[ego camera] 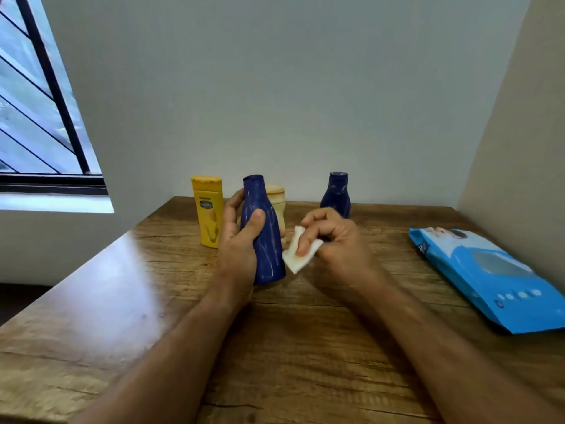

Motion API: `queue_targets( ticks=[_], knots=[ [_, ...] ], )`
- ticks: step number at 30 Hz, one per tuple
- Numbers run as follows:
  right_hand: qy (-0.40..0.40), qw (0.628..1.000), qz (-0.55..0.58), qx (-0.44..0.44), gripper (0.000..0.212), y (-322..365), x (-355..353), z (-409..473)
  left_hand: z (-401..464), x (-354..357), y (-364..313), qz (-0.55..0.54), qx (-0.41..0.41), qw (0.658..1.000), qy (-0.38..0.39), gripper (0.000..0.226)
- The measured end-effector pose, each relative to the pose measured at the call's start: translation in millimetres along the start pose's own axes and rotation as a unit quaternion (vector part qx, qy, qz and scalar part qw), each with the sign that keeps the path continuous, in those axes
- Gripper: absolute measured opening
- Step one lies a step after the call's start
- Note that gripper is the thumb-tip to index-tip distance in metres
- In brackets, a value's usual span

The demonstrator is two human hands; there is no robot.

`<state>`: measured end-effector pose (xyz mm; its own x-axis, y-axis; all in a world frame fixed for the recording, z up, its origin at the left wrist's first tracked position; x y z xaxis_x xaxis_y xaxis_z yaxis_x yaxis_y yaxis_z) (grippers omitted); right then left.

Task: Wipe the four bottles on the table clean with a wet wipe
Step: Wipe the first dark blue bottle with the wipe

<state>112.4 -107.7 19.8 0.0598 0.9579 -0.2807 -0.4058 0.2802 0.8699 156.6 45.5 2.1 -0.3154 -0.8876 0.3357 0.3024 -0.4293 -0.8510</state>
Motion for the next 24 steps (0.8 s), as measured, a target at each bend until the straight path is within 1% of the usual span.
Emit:
queue_targets(
  ticks=[4,8,11,13,15,17,19,21,22,24],
  knots=[
    [-0.005,0.999,-0.023,-0.024,0.042,5.1,-2.1,-4.5,-0.6,0.2,-1.4,0.000,0.018,1.000,0.001,0.042],
    [-0.007,0.998,-0.013,-0.059,0.042,15.4,-4.9,-12.1,-2.4,0.7,-7.2,0.006,0.045,0.999,0.005,0.046],
    [0.002,0.997,0.011,-0.078,0.029,20.5,-6.6,-14.8,-3.7,3.7,-4.4,0.003,0.043,0.999,0.017,0.051],
    [-0.024,0.998,0.012,-0.059,0.025,16.3,-10.6,-14.4,-4.1,7.2,0.5,-0.006,0.024,0.999,0.030,0.053],
    [-0.055,0.998,-0.010,-0.036,0.020,11.8,-12.7,-11.5,-6.2,13.3,5.7,-0.034,-0.005,0.998,0.050,0.046],
    [-0.071,0.997,-0.004,-0.025,0.022,8.6,-13.0,-9.3,-10.6,19.2,11.5,-0.055,-0.050,0.996,0.057,0.039],
    [-0.079,0.996,0.032,-0.021,0.023,9.7,-11.6,-8.3,-13.7,23.1,19.4,-0.066,-0.096,0.991,0.064,0.045],
    [-0.082,0.995,0.050,-0.032,0.011,14.5,-11.2,-9.0,-14.8,24.6,22.7,-0.055,-0.120,0.989,0.067,0.053],
    [-0.083,0.995,0.039,-0.039,0.008,16.3,-11.3,-9.7,-15.3,24.8,23.1,-0.043,-0.125,0.989,0.064,0.054],
    [-0.080,0.995,-0.022,-0.053,0.014,20.6,-10.7,-12.2,-17.9,27.8,22.2,-0.035,-0.129,0.989,0.060,0.051]
  ],
)
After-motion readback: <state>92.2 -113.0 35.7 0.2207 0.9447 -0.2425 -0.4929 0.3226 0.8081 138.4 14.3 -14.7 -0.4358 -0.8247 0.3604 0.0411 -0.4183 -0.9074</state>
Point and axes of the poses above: each hand's wrist, its own z-axis towards the middle knuckle, its own x-axis out of the palm, y = z × x, the point moved 8 cm from there along z, towards the middle knuckle, and after that the axes turned 6 degrees about y, right-handed, at the moved point
